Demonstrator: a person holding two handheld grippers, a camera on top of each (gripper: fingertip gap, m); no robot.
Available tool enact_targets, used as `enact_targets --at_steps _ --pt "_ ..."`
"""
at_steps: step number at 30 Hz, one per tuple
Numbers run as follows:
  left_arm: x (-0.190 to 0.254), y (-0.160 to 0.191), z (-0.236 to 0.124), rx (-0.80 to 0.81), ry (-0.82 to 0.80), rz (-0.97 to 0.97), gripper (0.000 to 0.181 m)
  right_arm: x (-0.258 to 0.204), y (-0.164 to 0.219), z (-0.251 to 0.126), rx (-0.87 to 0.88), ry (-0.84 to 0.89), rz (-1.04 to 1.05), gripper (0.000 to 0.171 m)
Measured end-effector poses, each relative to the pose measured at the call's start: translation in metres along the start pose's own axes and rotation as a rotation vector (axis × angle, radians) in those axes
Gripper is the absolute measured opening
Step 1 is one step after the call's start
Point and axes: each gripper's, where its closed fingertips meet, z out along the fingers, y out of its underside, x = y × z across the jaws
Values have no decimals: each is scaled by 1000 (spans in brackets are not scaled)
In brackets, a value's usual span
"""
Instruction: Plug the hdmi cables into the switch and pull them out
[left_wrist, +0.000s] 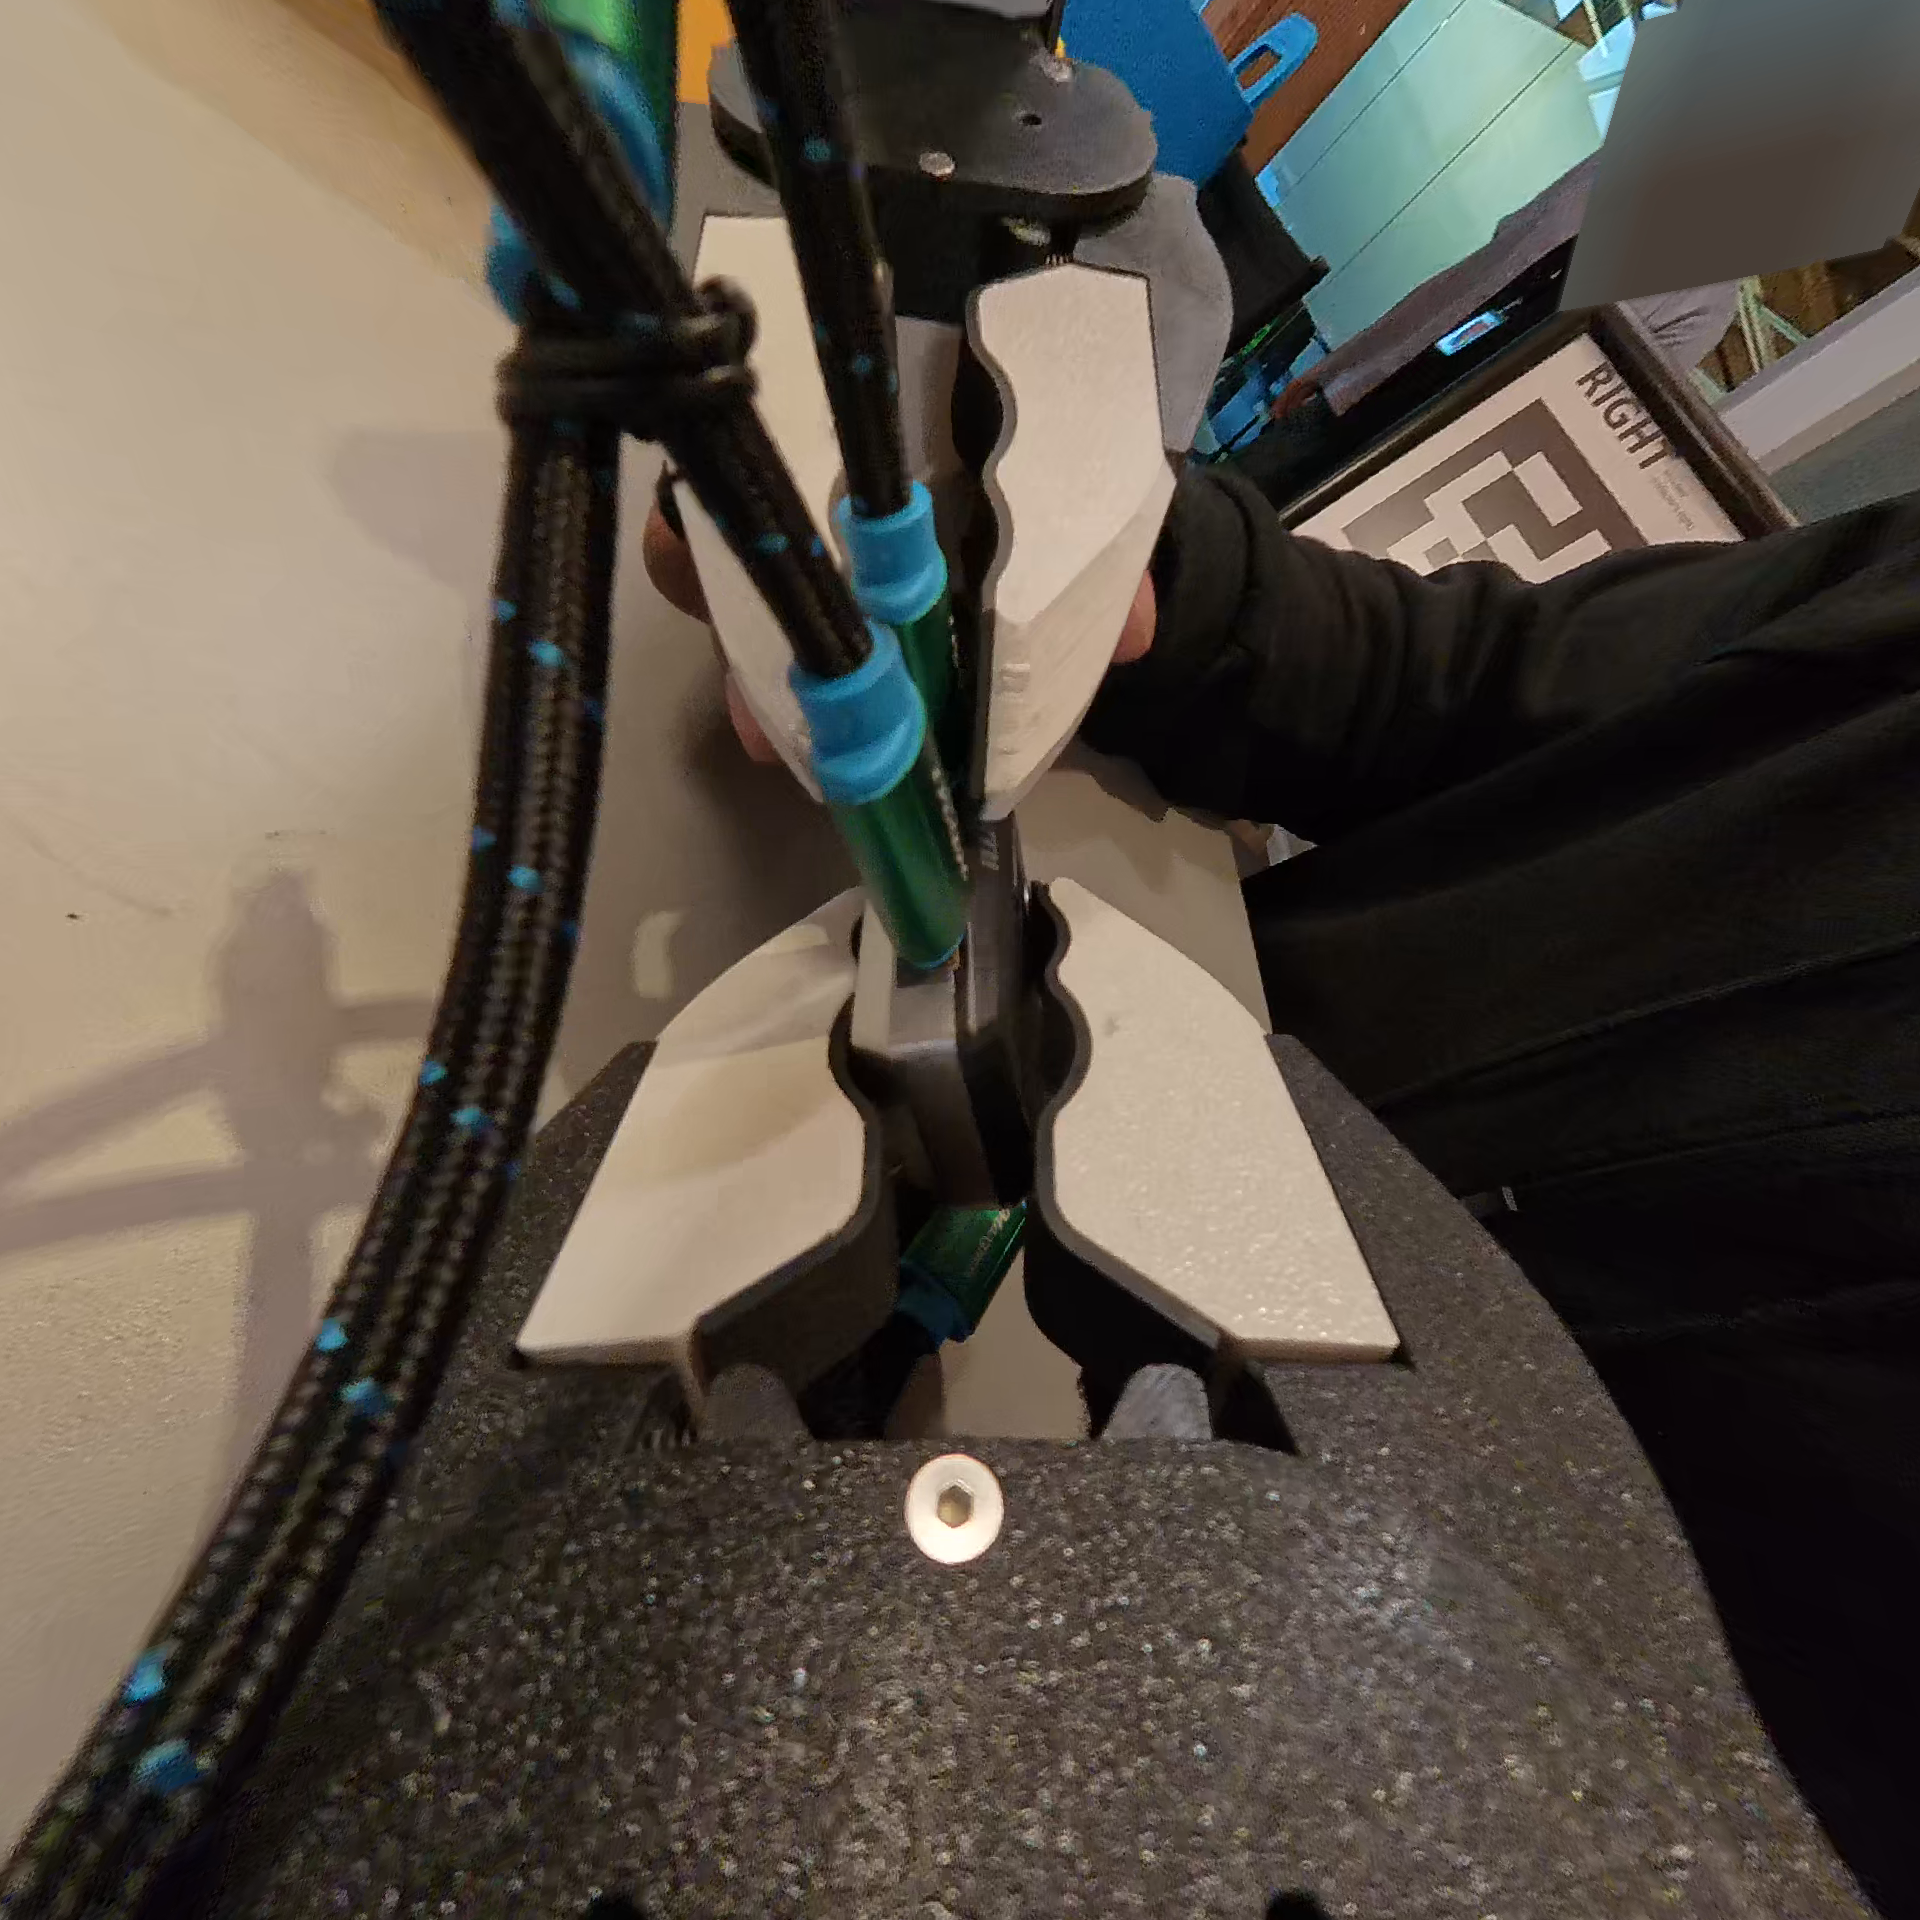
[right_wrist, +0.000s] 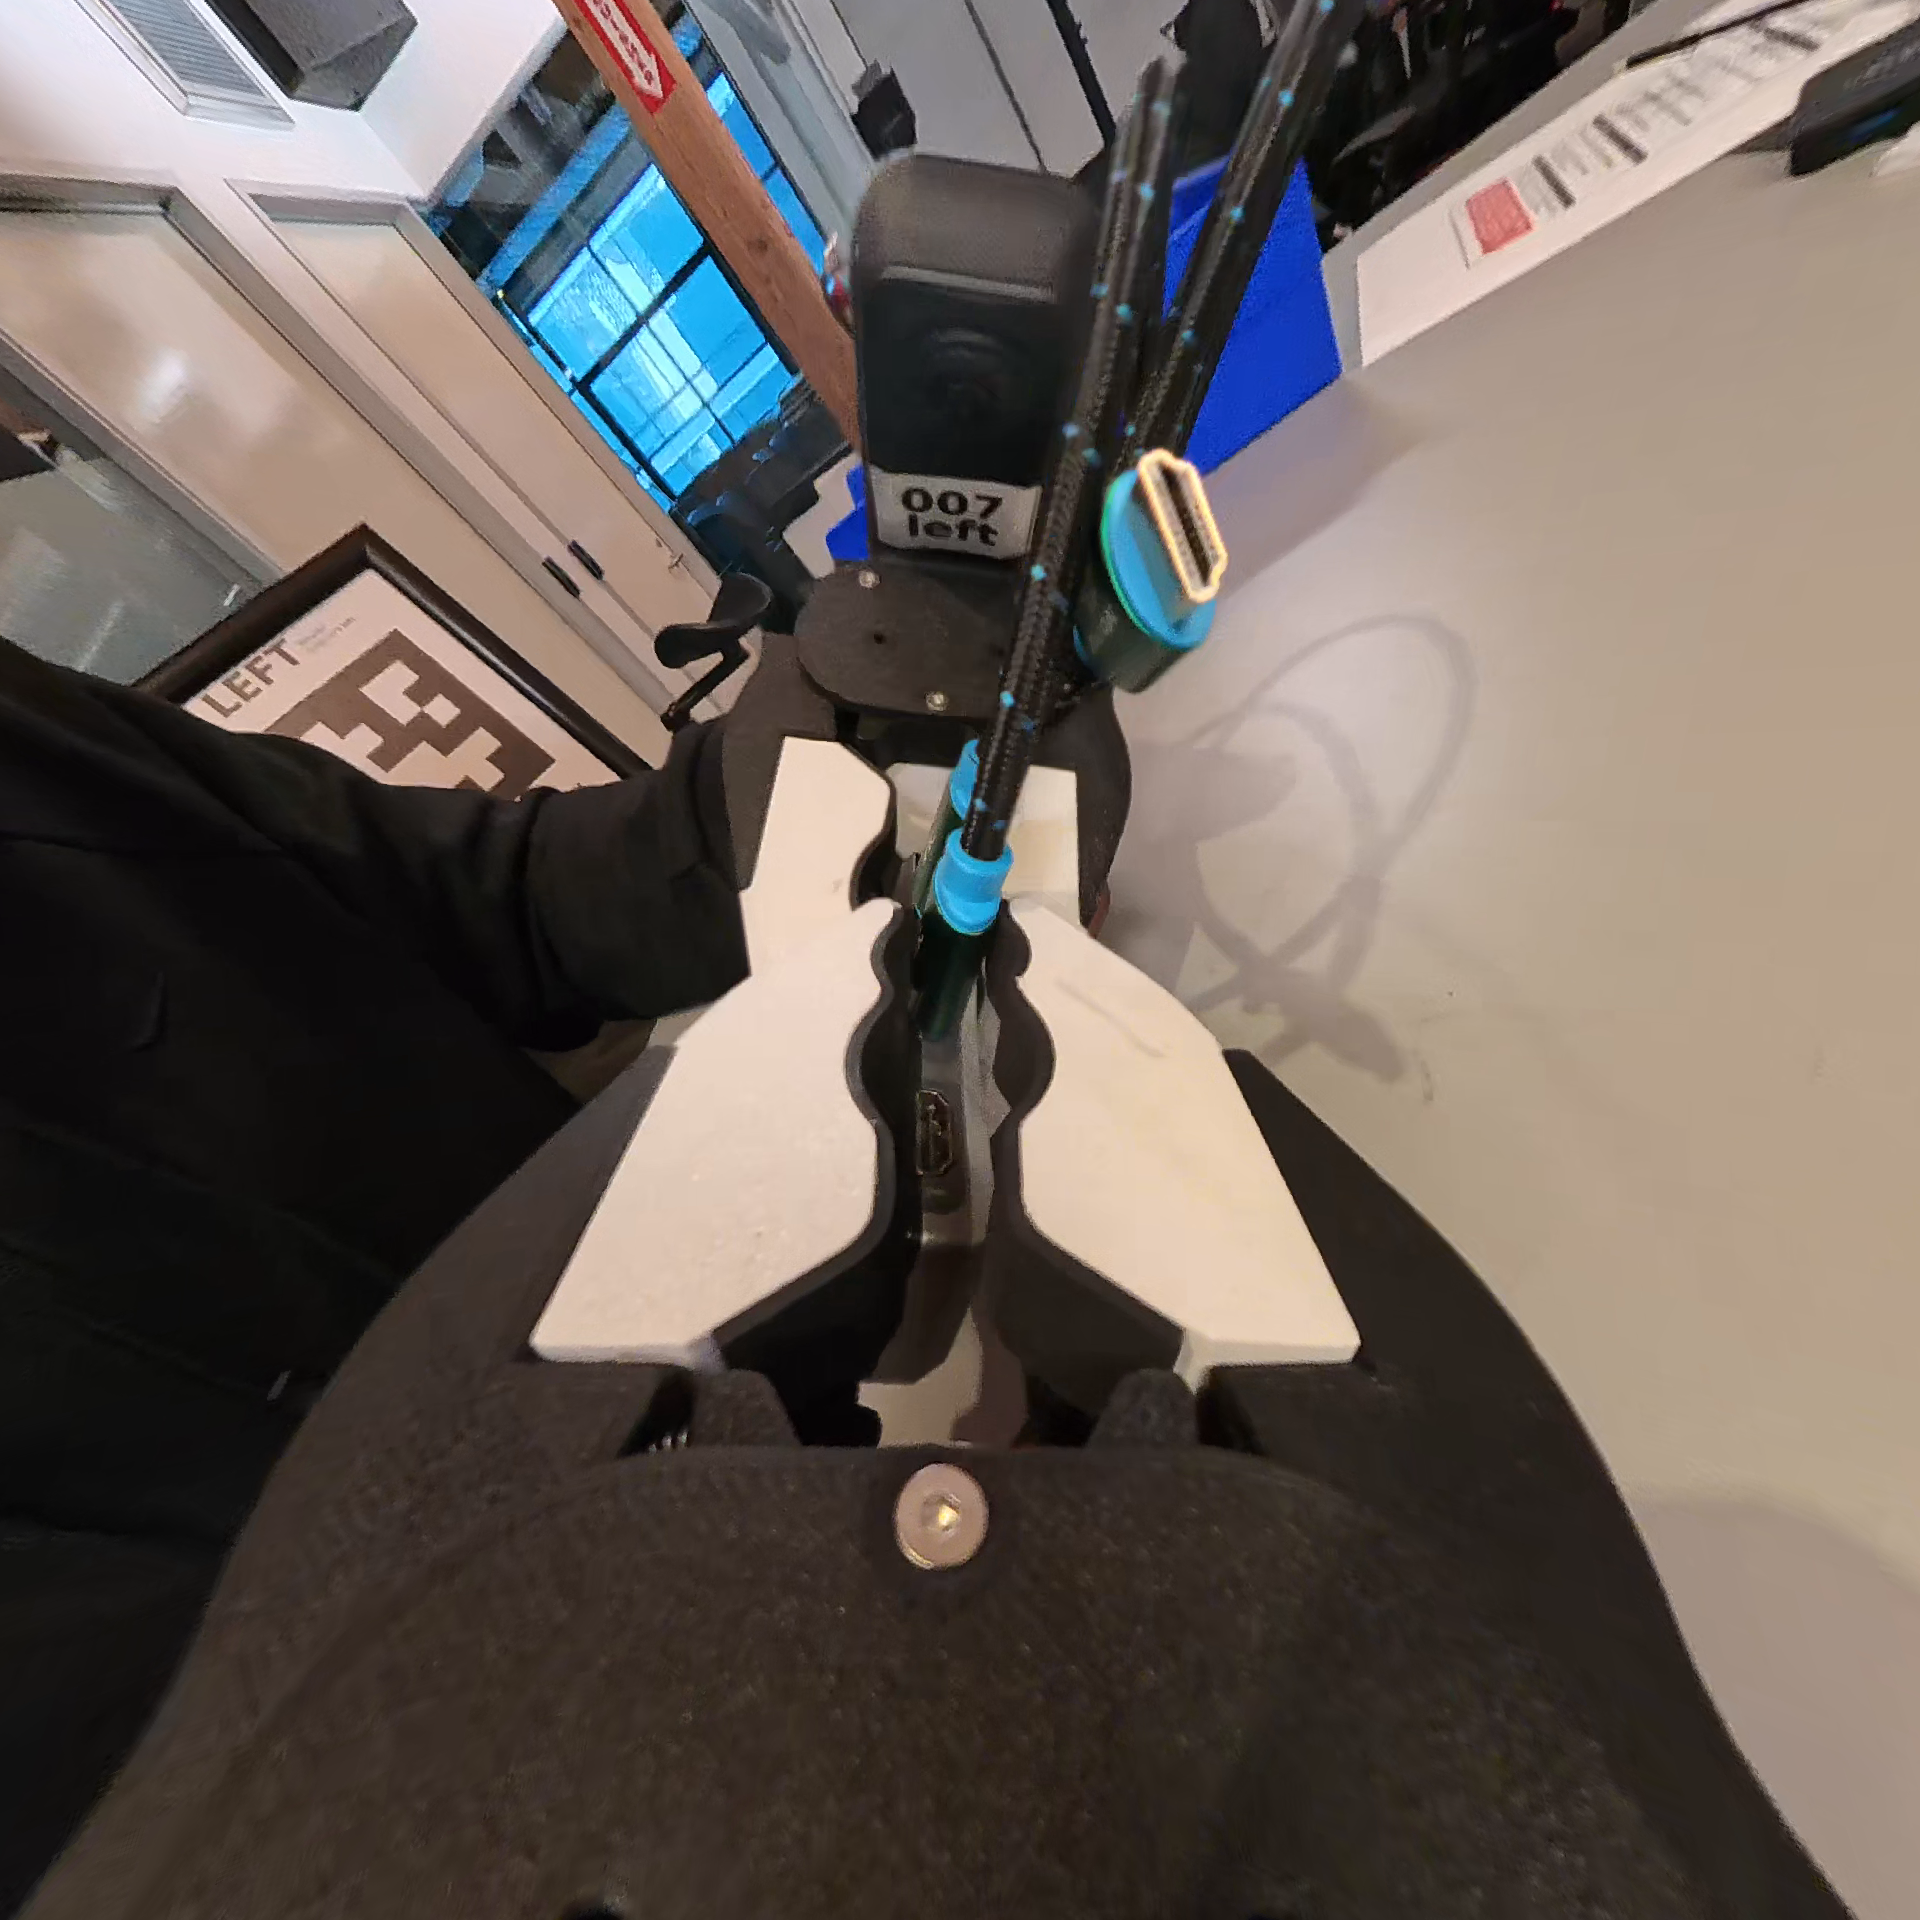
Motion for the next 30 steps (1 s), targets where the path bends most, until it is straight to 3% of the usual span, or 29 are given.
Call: enact_targets --at_steps 6,10,17,22,30 --pt "0 -5 -2 28 24 -21 24 1 -7 0 50 1 12 11" --pt "7 8 0 -39 47 -3 25 -9 3 2 -30 -62 9 10" --pt "4 3 -3 -18 43 -14 24 -4 -3 2 20 -15 -10 10" --pt "16 17 0 -107 67 30 25 -21 10 1 -77 -133 -8 10" --pt "7 9 -5 -55 65 -18 24 -8 1 4 -5 -44 12 10"
